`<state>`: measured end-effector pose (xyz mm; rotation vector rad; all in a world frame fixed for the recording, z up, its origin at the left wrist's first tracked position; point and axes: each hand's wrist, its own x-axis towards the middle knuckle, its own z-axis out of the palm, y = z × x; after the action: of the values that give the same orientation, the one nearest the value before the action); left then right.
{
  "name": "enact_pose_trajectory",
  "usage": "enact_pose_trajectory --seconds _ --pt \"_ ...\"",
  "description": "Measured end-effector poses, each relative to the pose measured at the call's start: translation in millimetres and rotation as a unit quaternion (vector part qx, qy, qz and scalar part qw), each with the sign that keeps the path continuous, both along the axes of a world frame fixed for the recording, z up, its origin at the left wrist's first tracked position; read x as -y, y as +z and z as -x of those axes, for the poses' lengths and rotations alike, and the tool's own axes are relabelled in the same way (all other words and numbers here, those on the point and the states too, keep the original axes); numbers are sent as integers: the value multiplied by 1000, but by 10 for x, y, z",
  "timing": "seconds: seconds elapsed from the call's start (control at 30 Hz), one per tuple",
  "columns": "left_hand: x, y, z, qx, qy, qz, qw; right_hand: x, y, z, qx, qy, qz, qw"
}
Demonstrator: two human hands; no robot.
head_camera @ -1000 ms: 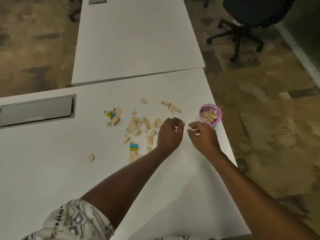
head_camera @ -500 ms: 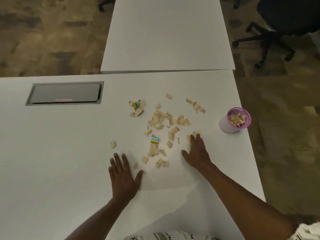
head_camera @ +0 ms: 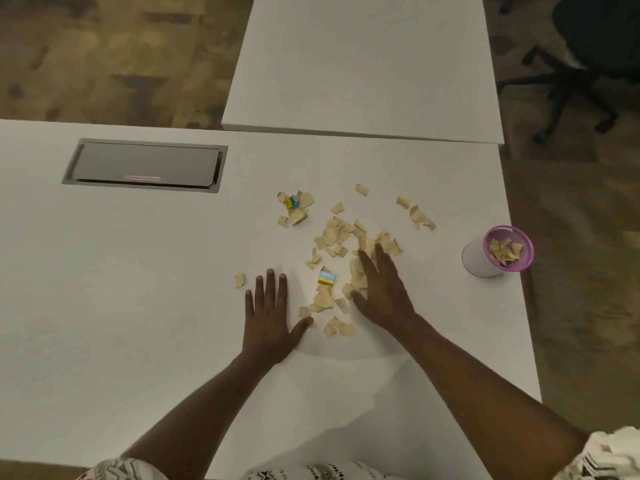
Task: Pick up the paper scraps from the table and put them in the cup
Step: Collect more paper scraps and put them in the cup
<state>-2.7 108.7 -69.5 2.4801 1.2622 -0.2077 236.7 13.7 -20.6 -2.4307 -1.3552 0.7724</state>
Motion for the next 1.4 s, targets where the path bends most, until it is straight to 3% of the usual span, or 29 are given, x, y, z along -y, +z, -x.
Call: enact_pose_trajectory --seconds 0.23,0.53,0.73,0.87,0.93,1.13,1.4 --pt "-257 64 -13 18 178 41 983 -330 -105 -433 1 -5 94 996" --pt "238 64 -194 65 -34 32 997 -138 -161 -78 6 90 98 991" --pt "455 136 -313 35 -151 46 987 165 -209 139 -8 104 70 992" --pt "390 168 -358 22 -195 19 980 236 -191 172 37 101 36 994" --pt "331 210 -402 12 -209 14 978 237 -202 153 89 146 31 985" --pt "212 336 -502 11 -171 56 984 216 -105 145 65 60 -5 996" --pt "199 354 -453 35 -120 62 990 248 75 217 -36 -130 -25 991"
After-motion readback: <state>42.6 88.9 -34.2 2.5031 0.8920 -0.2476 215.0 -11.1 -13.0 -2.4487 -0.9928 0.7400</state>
